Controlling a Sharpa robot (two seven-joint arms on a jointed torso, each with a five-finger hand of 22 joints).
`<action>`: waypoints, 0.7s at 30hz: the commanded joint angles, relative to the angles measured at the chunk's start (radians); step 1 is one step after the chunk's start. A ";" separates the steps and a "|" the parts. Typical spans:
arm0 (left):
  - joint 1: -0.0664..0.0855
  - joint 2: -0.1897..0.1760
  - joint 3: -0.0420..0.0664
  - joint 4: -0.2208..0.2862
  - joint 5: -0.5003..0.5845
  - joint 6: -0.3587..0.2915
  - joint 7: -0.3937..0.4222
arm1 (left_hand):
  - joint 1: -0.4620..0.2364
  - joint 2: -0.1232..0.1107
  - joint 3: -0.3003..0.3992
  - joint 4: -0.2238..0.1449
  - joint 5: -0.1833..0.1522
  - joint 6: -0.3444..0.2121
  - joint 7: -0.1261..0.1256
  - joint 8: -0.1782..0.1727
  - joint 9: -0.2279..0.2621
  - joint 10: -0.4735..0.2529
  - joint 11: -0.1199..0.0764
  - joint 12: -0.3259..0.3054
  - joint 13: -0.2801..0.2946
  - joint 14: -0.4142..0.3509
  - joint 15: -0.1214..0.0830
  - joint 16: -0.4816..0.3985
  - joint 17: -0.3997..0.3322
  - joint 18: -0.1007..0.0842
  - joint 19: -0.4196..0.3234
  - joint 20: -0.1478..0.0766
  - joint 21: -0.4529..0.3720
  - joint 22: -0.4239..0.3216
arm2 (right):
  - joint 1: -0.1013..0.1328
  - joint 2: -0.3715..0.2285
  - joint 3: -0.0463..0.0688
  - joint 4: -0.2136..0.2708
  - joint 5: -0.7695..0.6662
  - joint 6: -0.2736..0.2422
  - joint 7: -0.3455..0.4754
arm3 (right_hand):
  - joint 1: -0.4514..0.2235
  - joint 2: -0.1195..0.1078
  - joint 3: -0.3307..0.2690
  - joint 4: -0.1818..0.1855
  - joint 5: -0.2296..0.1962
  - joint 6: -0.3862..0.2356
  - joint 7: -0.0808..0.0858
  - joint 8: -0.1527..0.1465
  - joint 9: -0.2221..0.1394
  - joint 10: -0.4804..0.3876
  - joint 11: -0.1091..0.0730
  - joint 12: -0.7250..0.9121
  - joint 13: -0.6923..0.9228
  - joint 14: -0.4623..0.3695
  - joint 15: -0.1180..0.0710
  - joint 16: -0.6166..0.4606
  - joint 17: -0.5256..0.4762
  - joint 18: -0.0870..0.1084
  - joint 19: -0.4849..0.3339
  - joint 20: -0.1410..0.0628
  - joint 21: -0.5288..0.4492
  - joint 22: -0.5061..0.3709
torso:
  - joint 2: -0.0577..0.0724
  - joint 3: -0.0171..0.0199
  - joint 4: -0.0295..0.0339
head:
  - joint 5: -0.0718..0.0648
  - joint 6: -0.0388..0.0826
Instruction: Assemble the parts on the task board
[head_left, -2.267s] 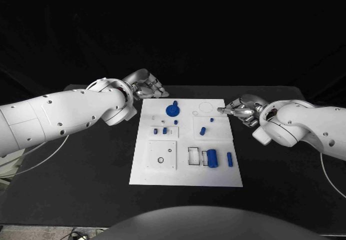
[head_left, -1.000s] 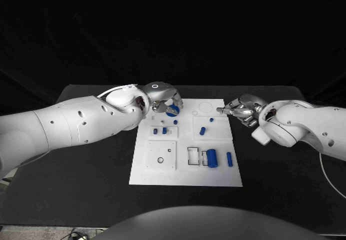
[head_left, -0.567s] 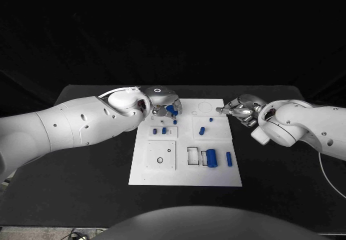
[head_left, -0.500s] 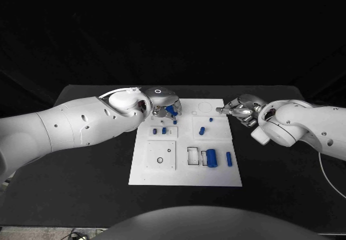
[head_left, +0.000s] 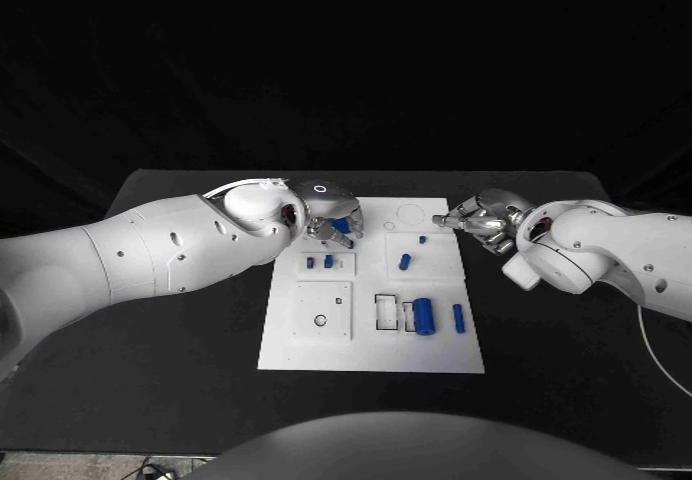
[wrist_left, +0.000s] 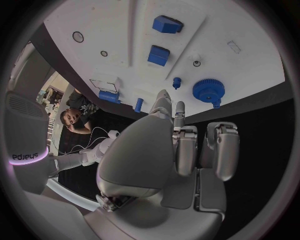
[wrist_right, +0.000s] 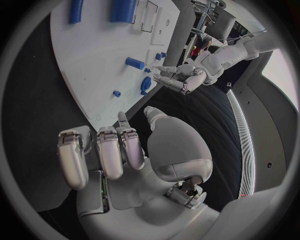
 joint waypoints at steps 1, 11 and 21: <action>-0.001 0.007 0.001 -0.003 -0.018 0.028 -0.002 | 0.015 -0.002 0.010 0.000 -0.003 -0.004 0.008 -0.002 -0.004 -0.007 -0.005 -0.005 -0.003 0.104 -0.010 0.003 0.263 -0.008 0.107 -0.008 0.002 0.263 | -0.001 0.001 0.000 0.001 -0.003 0.011 0.005 | 0.009 -0.003 -0.007 0.001 0.004 0.001 0.009 0.004 0.001 0.105 0.005 0.003 0.263 0.104 0.008 0.004 0.263 -0.007 0.103 0.007 0.004 0.263 | -0.001 -0.0001 -0.0004 | 0.001 0.000; -0.009 0.022 0.001 -0.023 -0.028 0.030 -0.013 | 0.032 -0.007 0.025 -0.001 -0.003 -0.016 0.016 -0.003 -0.016 -0.025 -0.007 -0.005 -0.005 0.104 -0.011 0.003 0.263 -0.008 0.107 -0.009 0.002 0.263 | -0.001 0.002 0.000 0.000 -0.003 0.013 0.005 | 0.009 -0.003 -0.007 0.001 0.004 0.001 0.009 0.004 0.001 0.105 0.005 0.003 0.263 0.104 0.008 0.004 0.263 -0.007 0.103 0.007 0.004 0.263 | 0.000 -0.0005 0.0005 | -0.001 0.000; -0.014 0.033 0.001 -0.041 -0.042 0.040 -0.012 | 0.048 -0.015 0.040 -0.001 -0.003 -0.030 0.019 -0.004 -0.027 -0.035 -0.007 -0.004 -0.005 0.104 -0.012 0.003 0.263 -0.008 0.107 -0.010 0.002 0.263 | -0.001 0.002 0.000 0.000 -0.003 0.015 0.004 | 0.009 -0.003 -0.007 0.001 0.004 0.001 0.009 0.004 0.001 0.105 0.005 0.003 0.263 0.104 0.008 0.004 0.263 -0.007 0.103 0.007 0.004 0.263 | 0.000 -0.0007 0.0003 | 0.002 0.000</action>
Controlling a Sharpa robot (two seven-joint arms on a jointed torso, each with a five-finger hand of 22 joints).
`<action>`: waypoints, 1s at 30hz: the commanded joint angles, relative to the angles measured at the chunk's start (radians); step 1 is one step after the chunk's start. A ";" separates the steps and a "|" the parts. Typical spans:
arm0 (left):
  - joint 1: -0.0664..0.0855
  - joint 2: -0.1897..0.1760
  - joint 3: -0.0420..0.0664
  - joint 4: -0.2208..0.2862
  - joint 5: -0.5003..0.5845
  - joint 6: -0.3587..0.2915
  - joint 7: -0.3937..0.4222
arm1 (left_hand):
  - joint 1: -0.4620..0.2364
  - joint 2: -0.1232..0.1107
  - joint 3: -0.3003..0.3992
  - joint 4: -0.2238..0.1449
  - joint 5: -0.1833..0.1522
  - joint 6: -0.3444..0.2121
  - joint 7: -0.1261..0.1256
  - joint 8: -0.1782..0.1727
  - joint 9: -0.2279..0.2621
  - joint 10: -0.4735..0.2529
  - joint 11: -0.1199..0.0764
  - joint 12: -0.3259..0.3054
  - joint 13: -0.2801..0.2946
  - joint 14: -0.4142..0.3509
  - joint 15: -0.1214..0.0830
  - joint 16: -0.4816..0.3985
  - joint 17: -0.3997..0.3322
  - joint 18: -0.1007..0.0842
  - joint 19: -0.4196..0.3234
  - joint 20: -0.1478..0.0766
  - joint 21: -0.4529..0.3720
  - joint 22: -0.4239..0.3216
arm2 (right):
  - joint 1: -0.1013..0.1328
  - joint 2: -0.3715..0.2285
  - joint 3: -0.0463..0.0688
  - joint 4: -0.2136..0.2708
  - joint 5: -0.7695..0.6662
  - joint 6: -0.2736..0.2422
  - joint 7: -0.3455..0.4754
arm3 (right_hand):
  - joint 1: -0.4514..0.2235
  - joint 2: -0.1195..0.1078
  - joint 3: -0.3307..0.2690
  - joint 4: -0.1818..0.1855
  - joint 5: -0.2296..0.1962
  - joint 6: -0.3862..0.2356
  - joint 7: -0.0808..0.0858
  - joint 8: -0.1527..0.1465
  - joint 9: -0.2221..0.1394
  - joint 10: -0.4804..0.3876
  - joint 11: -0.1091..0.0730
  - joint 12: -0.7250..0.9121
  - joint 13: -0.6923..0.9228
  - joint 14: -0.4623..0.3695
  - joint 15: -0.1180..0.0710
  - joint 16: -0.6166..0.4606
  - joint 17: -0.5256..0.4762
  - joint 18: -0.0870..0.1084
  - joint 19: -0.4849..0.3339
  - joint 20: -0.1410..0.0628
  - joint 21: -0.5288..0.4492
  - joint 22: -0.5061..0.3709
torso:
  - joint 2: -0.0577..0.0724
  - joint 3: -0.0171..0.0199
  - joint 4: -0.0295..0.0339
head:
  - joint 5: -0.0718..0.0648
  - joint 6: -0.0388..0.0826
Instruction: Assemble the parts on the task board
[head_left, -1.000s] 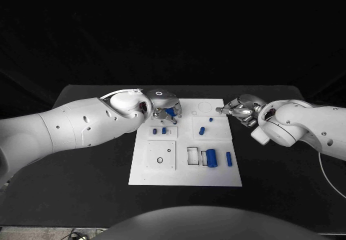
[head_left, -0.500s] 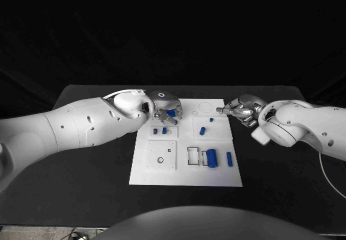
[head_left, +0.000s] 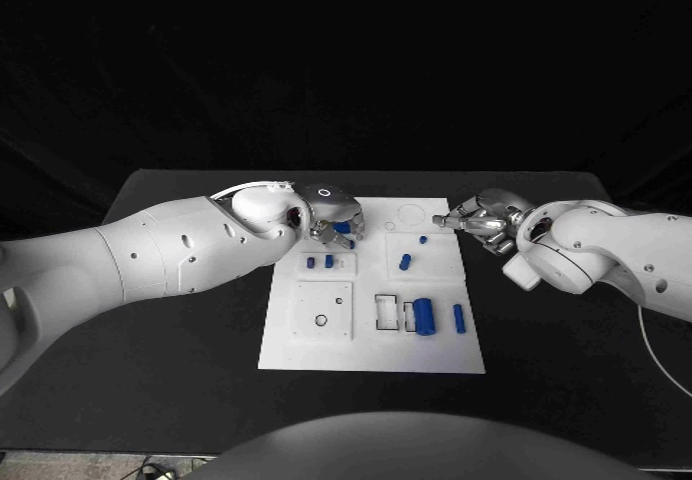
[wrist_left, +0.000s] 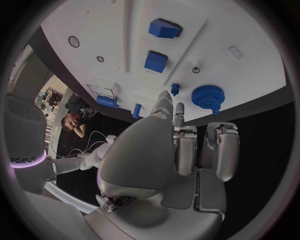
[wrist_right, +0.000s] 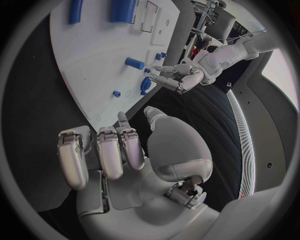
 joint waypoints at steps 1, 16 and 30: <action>-0.001 0.005 0.001 -0.004 -0.019 0.022 -0.003 | 0.007 -0.003 0.006 0.000 -0.003 -0.010 -0.001 -0.004 -0.002 -0.007 0.000 -0.004 -0.001 0.104 -0.005 0.003 0.263 -0.008 0.103 -0.006 0.002 0.263 | -0.001 0.002 0.000 0.000 -0.003 0.014 0.005 | 0.009 -0.003 -0.007 0.001 0.004 0.001 0.009 0.004 0.002 0.105 0.005 0.003 0.263 0.104 0.008 0.004 0.263 -0.007 0.103 0.007 0.004 0.263 | 0.000 -0.0001 -0.0005 | 0.001 0.000; -0.012 0.019 0.001 -0.026 -0.066 0.022 0.010 | 0.018 -0.007 0.022 -0.001 -0.003 -0.027 0.002 -0.002 -0.014 -0.016 0.000 -0.003 0.000 0.104 -0.003 0.003 0.263 -0.008 0.103 -0.006 0.002 0.263 | -0.001 0.004 0.000 -0.001 -0.003 0.018 0.002 | 0.009 -0.003 -0.007 0.001 0.004 0.001 0.009 0.004 0.002 0.105 0.005 0.003 0.263 0.104 0.008 0.004 0.263 -0.007 0.103 0.007 0.004 0.263 | 0.000 0.0001 0.0003 | 0.001 0.000; -0.014 0.026 0.000 -0.040 -0.069 0.040 0.015 | 0.031 -0.006 0.042 -0.002 -0.003 -0.021 -0.004 0.002 -0.019 -0.013 -0.005 -0.002 0.000 0.104 -0.007 0.003 0.263 -0.008 0.103 -0.007 0.002 0.263 | -0.001 0.005 0.000 -0.001 -0.003 0.019 0.001 | 0.009 -0.002 -0.007 0.001 0.005 0.001 0.009 0.004 0.002 0.105 0.005 0.003 0.263 0.104 0.008 0.004 0.263 -0.007 0.103 0.008 0.004 0.263 | 0.000 0.0003 -0.0016 | -0.001 0.000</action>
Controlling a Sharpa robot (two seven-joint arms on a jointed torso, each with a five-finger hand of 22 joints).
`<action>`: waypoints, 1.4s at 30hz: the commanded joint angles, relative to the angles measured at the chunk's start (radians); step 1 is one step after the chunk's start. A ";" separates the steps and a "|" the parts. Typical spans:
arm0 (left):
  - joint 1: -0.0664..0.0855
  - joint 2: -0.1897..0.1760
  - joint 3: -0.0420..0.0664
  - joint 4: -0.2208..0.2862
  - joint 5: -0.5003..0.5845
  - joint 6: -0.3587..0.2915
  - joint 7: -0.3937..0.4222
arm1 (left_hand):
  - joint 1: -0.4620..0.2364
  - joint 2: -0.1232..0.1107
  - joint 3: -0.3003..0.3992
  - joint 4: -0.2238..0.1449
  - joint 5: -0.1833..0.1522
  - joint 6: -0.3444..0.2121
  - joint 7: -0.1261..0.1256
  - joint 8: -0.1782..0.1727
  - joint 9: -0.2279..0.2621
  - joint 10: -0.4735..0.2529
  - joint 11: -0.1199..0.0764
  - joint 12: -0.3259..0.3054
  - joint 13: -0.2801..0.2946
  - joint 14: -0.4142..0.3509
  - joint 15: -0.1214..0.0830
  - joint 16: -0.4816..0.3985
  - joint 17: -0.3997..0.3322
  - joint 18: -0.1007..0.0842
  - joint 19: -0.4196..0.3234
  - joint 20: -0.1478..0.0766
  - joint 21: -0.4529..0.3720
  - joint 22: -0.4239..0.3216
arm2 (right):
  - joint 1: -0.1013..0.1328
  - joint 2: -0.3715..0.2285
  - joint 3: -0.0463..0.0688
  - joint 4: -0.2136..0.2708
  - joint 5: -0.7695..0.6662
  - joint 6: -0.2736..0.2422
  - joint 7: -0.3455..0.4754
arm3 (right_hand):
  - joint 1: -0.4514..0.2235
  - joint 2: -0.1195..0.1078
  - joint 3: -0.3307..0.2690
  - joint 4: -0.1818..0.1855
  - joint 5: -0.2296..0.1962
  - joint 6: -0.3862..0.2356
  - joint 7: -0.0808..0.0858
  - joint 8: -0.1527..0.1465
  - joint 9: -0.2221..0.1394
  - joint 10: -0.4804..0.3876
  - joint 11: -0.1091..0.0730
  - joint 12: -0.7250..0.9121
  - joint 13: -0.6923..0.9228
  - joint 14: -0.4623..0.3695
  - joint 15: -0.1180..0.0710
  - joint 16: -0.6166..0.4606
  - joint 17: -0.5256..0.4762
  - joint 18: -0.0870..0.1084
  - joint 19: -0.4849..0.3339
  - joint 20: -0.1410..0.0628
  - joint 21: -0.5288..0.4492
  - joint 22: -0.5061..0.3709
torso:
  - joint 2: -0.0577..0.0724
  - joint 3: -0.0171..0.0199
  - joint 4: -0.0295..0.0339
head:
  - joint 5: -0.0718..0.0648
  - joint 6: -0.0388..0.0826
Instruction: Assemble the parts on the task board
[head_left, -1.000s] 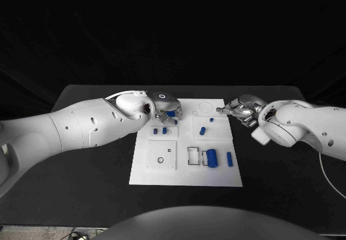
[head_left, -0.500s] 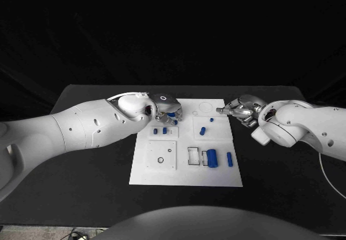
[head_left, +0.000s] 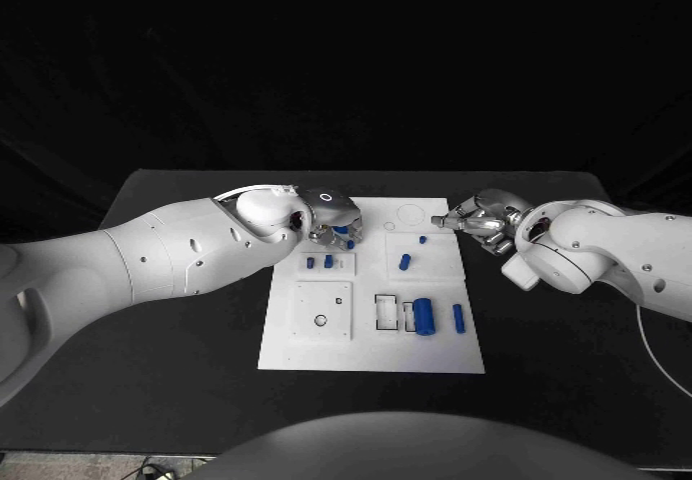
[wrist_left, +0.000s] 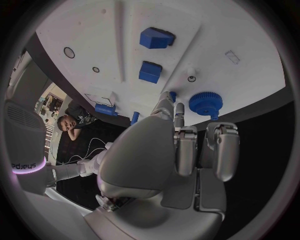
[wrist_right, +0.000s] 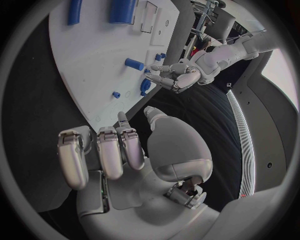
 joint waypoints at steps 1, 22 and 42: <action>0.000 0.004 0.001 -0.001 -0.012 0.018 0.009 | 0.010 0.001 0.008 0.001 -0.003 0.000 -0.007 0.002 -0.001 -0.001 -0.004 -0.002 0.000 0.104 -0.007 0.003 0.263 -0.008 0.103 -0.007 0.002 0.263 | -0.001 0.001 0.000 0.000 -0.003 0.015 0.002 | 0.009 -0.002 -0.007 0.001 0.005 0.001 0.009 0.004 0.002 0.105 0.005 0.003 0.263 0.104 0.008 0.004 0.263 -0.007 0.103 0.008 0.004 0.263 | 0.000 0.0003 -0.0005 | -0.001 0.000; -0.005 0.024 0.001 -0.029 -0.001 0.032 0.016 | 0.012 0.007 0.028 0.004 -0.002 0.004 -0.004 0.003 -0.007 0.007 -0.002 0.000 0.000 0.104 -0.008 0.003 0.263 -0.008 0.103 -0.007 0.002 0.263 | -0.001 0.001 0.000 0.002 -0.003 0.015 0.001 | 0.009 -0.002 -0.007 0.001 0.005 0.001 0.009 0.004 0.002 0.105 0.005 0.003 0.263 0.104 0.008 0.004 0.263 -0.007 0.103 0.008 0.004 0.263 | 0.001 -0.0003 0.0004 | -0.004 0.000; -0.016 0.030 0.001 -0.043 -0.024 0.020 0.036 | 0.017 0.004 0.050 0.002 -0.002 0.021 -0.003 0.008 -0.009 0.026 -0.002 0.003 0.000 0.104 -0.004 0.003 0.263 -0.008 0.103 -0.006 0.002 0.263 | -0.001 0.000 0.000 0.002 -0.003 0.018 -0.001 | 0.009 -0.002 -0.008 0.002 0.005 0.001 0.009 0.005 0.002 0.105 0.005 0.003 0.263 0.104 0.008 0.004 0.263 -0.007 0.103 0.008 0.004 0.263 | 0.000 0.0001 0.0017 | -0.005 0.000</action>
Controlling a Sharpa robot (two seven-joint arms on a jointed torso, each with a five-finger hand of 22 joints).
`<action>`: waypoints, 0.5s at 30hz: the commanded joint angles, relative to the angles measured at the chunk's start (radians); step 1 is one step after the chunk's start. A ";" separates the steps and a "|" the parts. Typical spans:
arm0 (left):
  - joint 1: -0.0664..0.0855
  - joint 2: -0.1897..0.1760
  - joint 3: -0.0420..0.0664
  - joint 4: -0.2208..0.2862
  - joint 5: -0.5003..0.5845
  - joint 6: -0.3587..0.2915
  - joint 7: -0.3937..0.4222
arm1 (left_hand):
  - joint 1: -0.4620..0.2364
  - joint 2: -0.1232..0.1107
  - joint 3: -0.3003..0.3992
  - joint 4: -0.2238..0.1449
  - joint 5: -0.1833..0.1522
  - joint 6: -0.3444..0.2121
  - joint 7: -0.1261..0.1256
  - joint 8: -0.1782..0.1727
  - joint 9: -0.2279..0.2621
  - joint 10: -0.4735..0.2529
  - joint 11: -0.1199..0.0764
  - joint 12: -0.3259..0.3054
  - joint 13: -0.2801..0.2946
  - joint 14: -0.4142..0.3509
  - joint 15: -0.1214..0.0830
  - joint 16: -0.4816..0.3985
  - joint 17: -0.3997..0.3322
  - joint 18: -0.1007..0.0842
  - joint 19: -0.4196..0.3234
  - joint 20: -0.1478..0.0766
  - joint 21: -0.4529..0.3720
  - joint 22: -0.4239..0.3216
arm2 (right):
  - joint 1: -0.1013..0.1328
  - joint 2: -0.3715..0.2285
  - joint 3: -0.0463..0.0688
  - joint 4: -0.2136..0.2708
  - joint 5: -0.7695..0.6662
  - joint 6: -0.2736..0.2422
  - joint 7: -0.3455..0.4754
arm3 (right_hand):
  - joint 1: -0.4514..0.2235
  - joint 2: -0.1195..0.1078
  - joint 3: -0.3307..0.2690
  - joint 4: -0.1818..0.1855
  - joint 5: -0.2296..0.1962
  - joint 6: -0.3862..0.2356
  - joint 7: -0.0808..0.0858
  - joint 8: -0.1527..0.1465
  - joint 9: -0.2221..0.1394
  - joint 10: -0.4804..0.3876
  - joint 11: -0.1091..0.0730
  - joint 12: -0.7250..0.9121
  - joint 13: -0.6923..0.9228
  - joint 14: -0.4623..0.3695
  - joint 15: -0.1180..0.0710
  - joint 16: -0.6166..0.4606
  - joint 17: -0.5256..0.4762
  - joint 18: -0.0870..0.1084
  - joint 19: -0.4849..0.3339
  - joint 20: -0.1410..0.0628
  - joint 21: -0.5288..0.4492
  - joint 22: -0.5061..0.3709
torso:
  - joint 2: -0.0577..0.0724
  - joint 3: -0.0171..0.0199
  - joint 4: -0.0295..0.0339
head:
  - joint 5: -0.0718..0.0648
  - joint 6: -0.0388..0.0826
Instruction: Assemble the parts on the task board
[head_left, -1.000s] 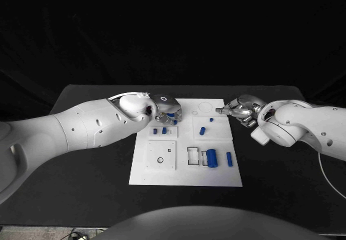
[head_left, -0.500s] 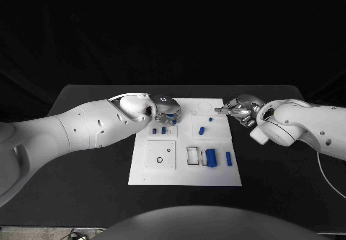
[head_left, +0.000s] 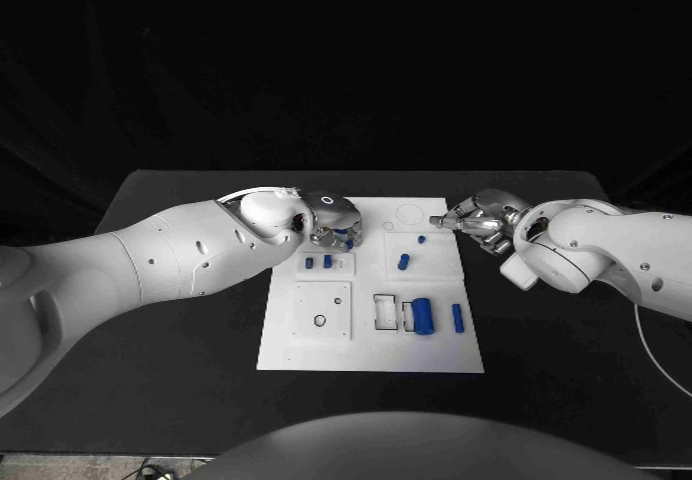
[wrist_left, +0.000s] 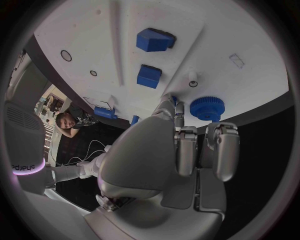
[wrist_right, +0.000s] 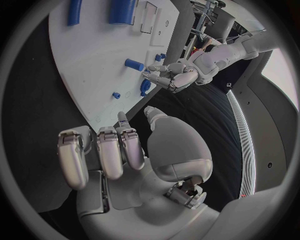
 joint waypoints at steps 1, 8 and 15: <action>-0.003 0.002 -0.001 -0.002 -0.015 0.007 0.018 | 0.011 -0.002 0.006 -0.001 -0.002 0.010 0.001 0.004 -0.001 0.008 0.001 0.003 0.002 0.104 -0.004 0.003 0.262 -0.008 0.103 -0.007 0.002 0.263 | -0.001 0.000 0.000 0.001 -0.003 0.015 0.000 | 0.009 -0.002 -0.005 -0.001 0.005 0.001 0.009 0.005 0.001 0.105 0.005 0.003 0.263 0.104 0.008 0.004 0.263 -0.007 0.103 0.008 0.004 0.263 | 0.000 0.0003 0.0005 | 0.001 0.000; -0.003 0.005 -0.001 -0.004 -0.015 -0.001 0.019 | 0.010 -0.020 0.019 0.000 -0.002 -0.029 0.004 -0.010 -0.016 -0.002 0.006 -0.004 0.000 0.104 0.004 0.003 0.262 -0.008 0.103 -0.006 0.002 0.263 | -0.001 0.001 0.000 0.000 -0.003 0.016 0.001 | 0.009 -0.002 -0.005 -0.001 0.005 0.001 0.009 0.005 0.001 0.105 0.005 0.003 0.263 0.104 0.008 0.004 0.263 -0.007 0.103 0.008 0.004 0.263 | 0.000 0.0005 -0.0012 | 0.001 0.000; -0.003 0.004 -0.001 -0.005 -0.016 -0.007 0.017 | 0.002 -0.035 0.040 0.000 -0.002 -0.086 0.008 -0.008 -0.036 -0.008 0.012 -0.003 0.001 0.104 0.014 0.003 0.262 -0.008 0.103 -0.006 0.002 0.263 | -0.001 0.001 0.000 0.000 -0.003 0.016 0.000 | 0.009 -0.002 -0.005 -0.001 0.005 0.001 0.009 0.005 0.001 0.105 0.005 0.003 0.263 0.104 0.008 0.004 0.263 -0.007 0.103 0.008 0.004 0.263 | 0.000 0.0005 0.0002 | 0.000 0.000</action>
